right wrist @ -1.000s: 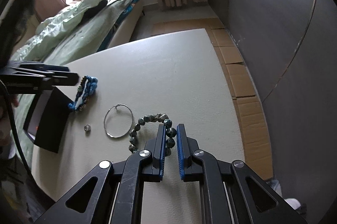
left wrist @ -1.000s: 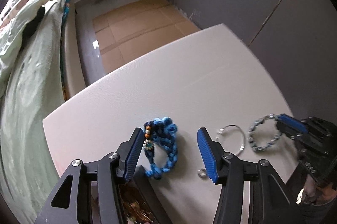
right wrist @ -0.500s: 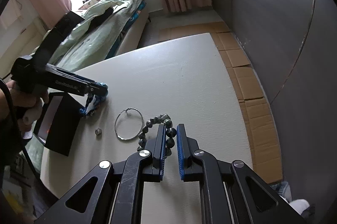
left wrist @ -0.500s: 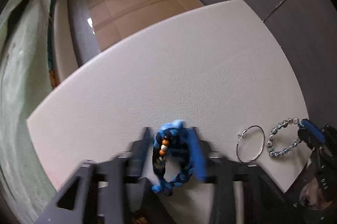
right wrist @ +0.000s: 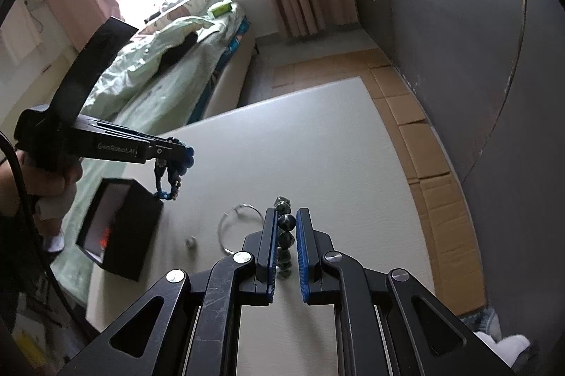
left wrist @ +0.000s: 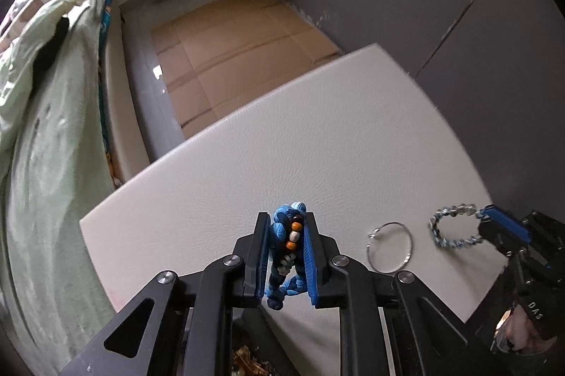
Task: Organize jewelry
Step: 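Lift the blue bead bracelet with the left tool while the right tool lifts the grey bead bracelet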
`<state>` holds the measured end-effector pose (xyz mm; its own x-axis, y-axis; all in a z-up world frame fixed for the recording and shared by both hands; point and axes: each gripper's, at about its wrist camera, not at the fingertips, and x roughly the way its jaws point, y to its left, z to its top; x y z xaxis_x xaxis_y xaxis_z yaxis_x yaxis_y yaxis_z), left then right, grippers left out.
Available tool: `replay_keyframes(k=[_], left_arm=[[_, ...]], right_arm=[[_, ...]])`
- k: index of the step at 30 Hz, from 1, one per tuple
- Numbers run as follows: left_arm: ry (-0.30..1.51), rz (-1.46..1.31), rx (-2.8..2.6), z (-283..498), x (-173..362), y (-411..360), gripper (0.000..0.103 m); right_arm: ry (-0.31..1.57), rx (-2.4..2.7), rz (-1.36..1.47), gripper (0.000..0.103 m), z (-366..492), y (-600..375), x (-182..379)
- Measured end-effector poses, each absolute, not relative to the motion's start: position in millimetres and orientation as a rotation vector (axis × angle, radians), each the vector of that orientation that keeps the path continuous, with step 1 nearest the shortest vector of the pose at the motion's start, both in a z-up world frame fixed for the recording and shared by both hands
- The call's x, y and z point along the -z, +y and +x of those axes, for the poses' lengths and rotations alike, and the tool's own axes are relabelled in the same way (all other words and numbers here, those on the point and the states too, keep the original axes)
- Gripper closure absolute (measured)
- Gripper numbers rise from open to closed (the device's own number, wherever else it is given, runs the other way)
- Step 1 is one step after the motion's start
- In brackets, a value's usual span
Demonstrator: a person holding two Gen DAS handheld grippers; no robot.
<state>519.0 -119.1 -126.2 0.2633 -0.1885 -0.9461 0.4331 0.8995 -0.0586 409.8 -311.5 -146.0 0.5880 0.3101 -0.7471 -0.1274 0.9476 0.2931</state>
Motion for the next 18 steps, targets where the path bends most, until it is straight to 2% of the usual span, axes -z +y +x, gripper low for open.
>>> replay_keyframes(k=[9,18], left_arm=[[1.142,0.179,0.43,497,77,-104,0.085],[1.084,0.122,0.425,471,53,-69,0.085]], right_arm=[[0.858,-0.287,0.207,0.092,403,-292,118],[0.812,-0.324,0.162,0.092,394,-262,86]])
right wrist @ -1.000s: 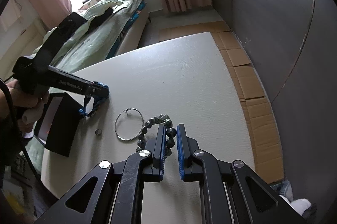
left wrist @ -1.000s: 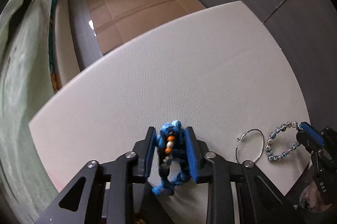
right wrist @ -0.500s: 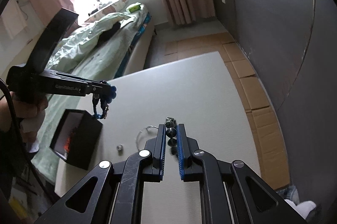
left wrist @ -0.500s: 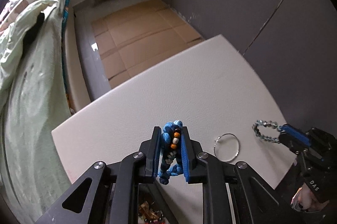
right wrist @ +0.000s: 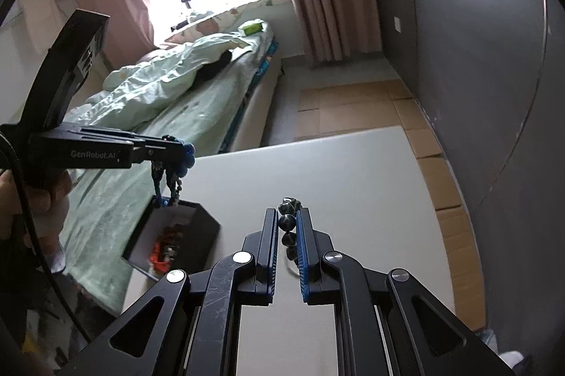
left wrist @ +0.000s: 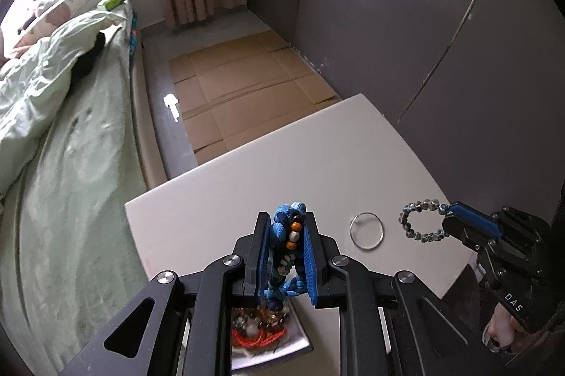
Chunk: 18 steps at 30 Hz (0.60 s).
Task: Organize jewelry
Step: 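Lift the blue bead bracelet with the left tool while the right tool lifts the grey bead bracelet, then release both bracelets into the black box with the left and right tools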
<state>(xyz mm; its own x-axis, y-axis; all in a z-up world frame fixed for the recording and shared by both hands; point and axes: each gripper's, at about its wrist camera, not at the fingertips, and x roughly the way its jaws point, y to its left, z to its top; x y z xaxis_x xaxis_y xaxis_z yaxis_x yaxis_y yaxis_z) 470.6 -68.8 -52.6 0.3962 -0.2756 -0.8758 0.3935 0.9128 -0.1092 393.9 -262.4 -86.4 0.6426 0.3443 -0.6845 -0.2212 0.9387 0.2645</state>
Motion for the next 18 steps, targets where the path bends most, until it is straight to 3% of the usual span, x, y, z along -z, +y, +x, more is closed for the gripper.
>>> replay_keyframes(k=[18], left_arm=[[1.065,0.003,0.43,432,57,-5,0.084]], right_arm=[[0.771,-0.419,0.056,0.092,382,-183,40]])
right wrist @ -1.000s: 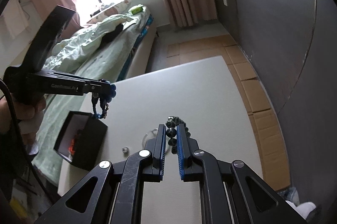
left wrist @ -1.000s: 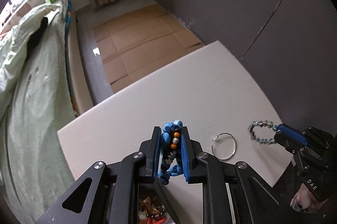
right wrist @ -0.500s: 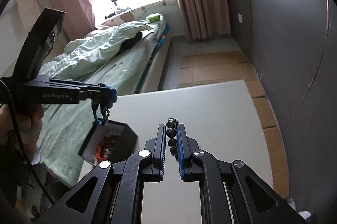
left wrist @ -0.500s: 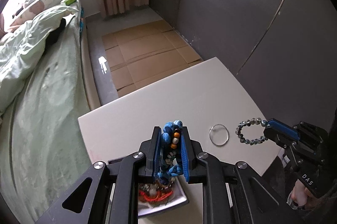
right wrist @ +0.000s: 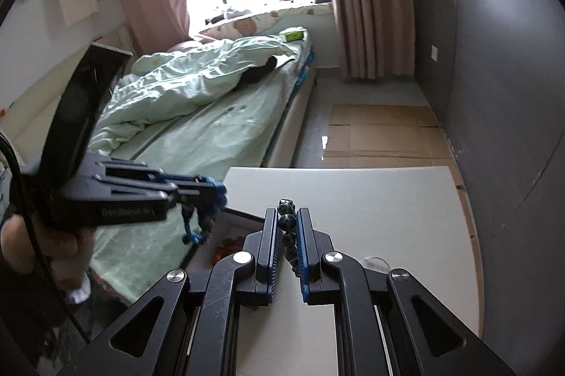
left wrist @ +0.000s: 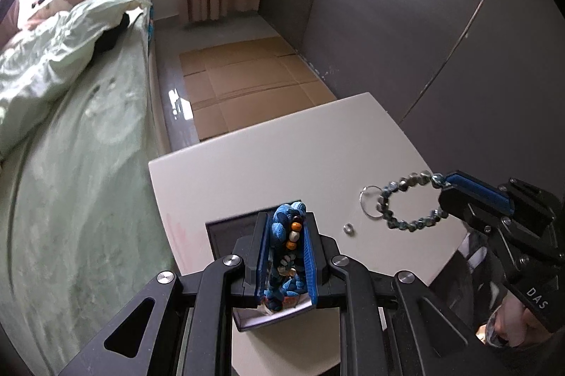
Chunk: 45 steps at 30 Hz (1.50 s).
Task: Organize jewelry
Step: 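Release both bracelets into the black box with the left and right tools, then grasp the small silver ring with the left tool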
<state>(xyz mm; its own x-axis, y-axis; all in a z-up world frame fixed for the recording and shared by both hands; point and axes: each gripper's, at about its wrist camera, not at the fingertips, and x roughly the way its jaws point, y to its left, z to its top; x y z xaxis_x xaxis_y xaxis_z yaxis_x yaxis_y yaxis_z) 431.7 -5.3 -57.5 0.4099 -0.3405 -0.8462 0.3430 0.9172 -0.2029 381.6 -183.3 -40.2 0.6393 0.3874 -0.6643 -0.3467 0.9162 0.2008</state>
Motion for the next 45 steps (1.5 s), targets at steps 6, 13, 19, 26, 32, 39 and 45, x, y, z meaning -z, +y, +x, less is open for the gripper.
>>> replay_keyframes(k=[6,13,19,26,32,39,45], left_arm=[[1.095,-0.045,0.464,429,71,6,0.076],[1.063,-0.061,0.418,420,72,31,0.046],[1.064,-0.086,0.391,415,74,52,0.046],[1.058,-0.123,0.364,417,76,63,0.023],[1.057,-0.113,0.387,421,77,48,0.023],[1.054,-0.078,0.435,425,74,14,0.023],[1.043,-0.015,0.468,425,74,-18,0.023]], right_arm=[[0.782,-0.452,0.017,0.092,386,-152,37],[0.815,-0.485,0.004,0.092,395,-128,47],[0.839,-0.514,0.032,0.092,408,-111,55],[0.886,-0.543,0.07,0.066,419,-102,62],[0.902,-0.492,0.108,0.055,419,-130,74],[0.925,-0.427,0.14,0.055,415,-173,85],[0.947,-0.382,0.171,0.055,416,-208,96]])
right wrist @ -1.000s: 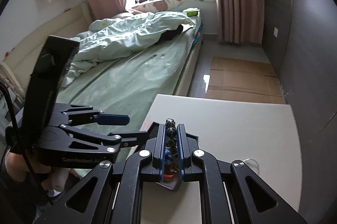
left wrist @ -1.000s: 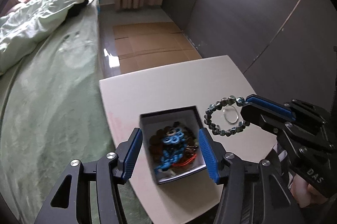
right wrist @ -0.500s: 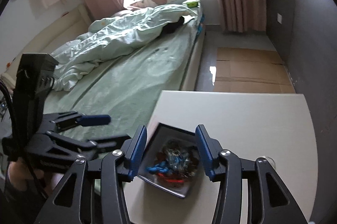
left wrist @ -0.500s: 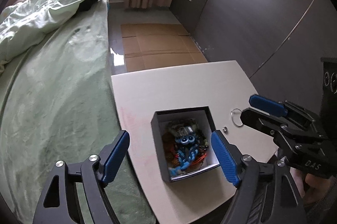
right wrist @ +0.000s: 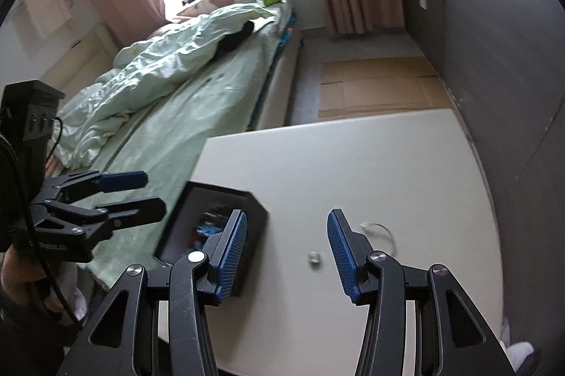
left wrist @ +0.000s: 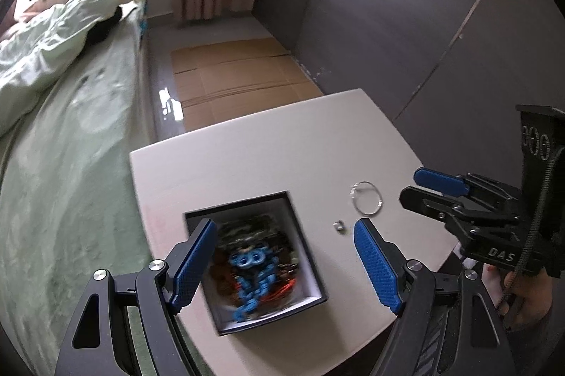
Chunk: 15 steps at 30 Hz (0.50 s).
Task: Organize jewelry
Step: 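Grasp the small silver ring with the left tool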
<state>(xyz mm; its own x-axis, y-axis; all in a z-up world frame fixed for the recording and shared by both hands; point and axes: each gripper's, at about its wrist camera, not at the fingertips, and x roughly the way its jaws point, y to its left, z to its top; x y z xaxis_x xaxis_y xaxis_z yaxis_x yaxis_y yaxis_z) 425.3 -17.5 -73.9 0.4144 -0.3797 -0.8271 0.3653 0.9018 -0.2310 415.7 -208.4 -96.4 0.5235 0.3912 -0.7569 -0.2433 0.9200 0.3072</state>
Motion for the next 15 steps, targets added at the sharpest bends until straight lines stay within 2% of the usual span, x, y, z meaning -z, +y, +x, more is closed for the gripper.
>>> replay_keyframes(k=[7,15], left_arm=[[1.043,0.039,0.529,422,76,-54,0.024],[1.109,0.09,0.56,420,93,-91,0.044]], right_arm=[[0.97,-0.35,0.176,0.055,411,-238,108],[0.98,-0.318,0.194,0.055,405,-271,120]])
